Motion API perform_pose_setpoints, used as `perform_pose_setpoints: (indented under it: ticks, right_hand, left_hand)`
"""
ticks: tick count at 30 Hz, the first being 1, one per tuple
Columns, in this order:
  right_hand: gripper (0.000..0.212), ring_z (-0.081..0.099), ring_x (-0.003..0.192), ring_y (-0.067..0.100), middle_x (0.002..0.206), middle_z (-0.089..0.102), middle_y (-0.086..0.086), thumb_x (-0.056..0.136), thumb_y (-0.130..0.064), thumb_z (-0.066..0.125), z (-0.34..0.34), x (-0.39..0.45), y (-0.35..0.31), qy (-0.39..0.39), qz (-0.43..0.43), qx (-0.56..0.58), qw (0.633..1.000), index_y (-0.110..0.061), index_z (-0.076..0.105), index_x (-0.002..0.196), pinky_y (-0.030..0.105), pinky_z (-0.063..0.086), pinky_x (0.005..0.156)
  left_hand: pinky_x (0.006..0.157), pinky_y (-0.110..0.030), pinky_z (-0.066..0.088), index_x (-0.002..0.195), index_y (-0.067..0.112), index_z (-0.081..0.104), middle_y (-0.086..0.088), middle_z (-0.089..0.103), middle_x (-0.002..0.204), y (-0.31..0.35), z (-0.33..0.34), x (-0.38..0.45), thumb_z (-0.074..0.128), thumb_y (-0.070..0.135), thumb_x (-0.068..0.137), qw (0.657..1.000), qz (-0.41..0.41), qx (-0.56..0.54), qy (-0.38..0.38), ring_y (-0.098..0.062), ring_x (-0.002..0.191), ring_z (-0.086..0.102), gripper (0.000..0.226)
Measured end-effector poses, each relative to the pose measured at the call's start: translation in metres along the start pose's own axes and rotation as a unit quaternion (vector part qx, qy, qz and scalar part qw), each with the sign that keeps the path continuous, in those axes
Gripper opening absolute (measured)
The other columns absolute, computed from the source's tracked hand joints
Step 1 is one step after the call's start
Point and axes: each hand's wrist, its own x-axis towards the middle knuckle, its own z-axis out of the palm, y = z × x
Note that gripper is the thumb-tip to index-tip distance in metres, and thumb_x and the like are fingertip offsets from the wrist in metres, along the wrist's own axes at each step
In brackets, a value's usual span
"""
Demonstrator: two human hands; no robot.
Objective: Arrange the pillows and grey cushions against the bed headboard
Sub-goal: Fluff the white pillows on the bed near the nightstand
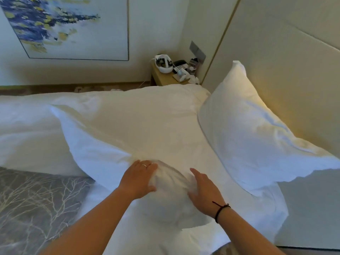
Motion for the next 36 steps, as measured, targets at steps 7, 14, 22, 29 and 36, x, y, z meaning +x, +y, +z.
perform_pose_setpoints:
  ticks: [7,14,22,29,36]
  right_hand:
    - [0.062,0.049,0.123,0.026,0.136,0.051,0.004,0.081,-0.021,0.059,0.038,0.010,-0.055,0.070,-0.229,-0.132,0.962,-0.018,0.042,0.140,0.037,0.038,0.106]
    - [0.095,0.045,0.128,0.025,0.144,0.043,0.000,0.073,-0.069,0.059,0.049,0.024,-0.032,-0.065,-0.028,-0.119,0.990,-0.028,0.020,0.149,0.043,0.036,0.104]
    - [0.089,0.049,0.121,0.026,0.134,0.050,0.000,0.072,-0.069,0.062,0.047,0.025,-0.034,-0.064,-0.026,-0.119,0.990,-0.030,0.028,0.144,0.044,0.036,0.100]
    - [0.044,0.058,0.097,0.029,0.106,0.060,0.004,0.086,-0.055,0.057,0.055,0.032,-0.028,-0.043,-0.047,-0.104,0.993,-0.019,0.047,0.110,0.038,0.037,0.077]
    - [0.018,0.060,0.088,0.030,0.100,0.060,0.001,0.098,-0.037,0.045,0.039,0.050,0.005,-0.005,-0.120,-0.037,0.992,-0.019,0.046,0.098,0.037,0.033,0.067]
  left_hand:
    - [0.121,-0.038,0.004,0.148,0.032,0.028,0.005,0.034,0.157,-0.007,-0.003,-0.007,0.070,0.064,0.073,0.997,0.020,0.065,-0.030,-0.015,0.145,0.027,0.092]
    - [0.120,-0.045,-0.010,0.152,0.026,0.017,0.001,0.015,0.164,-0.020,0.003,-0.025,0.065,0.055,0.084,0.991,-0.001,0.129,-0.046,-0.020,0.151,0.006,0.088]
    - [0.122,-0.046,-0.004,0.157,0.024,0.003,0.003,0.012,0.165,-0.022,0.003,-0.018,0.068,0.049,0.085,0.986,-0.021,0.156,-0.063,-0.018,0.151,0.006,0.100]
    - [0.113,-0.041,0.015,0.126,0.030,0.051,0.010,0.057,0.132,-0.023,-0.008,0.001,0.064,0.053,0.086,0.981,-0.029,0.183,-0.052,-0.017,0.131,0.041,0.048]
    - [0.089,-0.037,0.030,0.097,0.032,0.064,0.011,0.067,0.096,0.009,-0.023,0.034,0.044,0.044,0.098,0.964,-0.093,0.243,-0.053,-0.013,0.107,0.057,0.023]
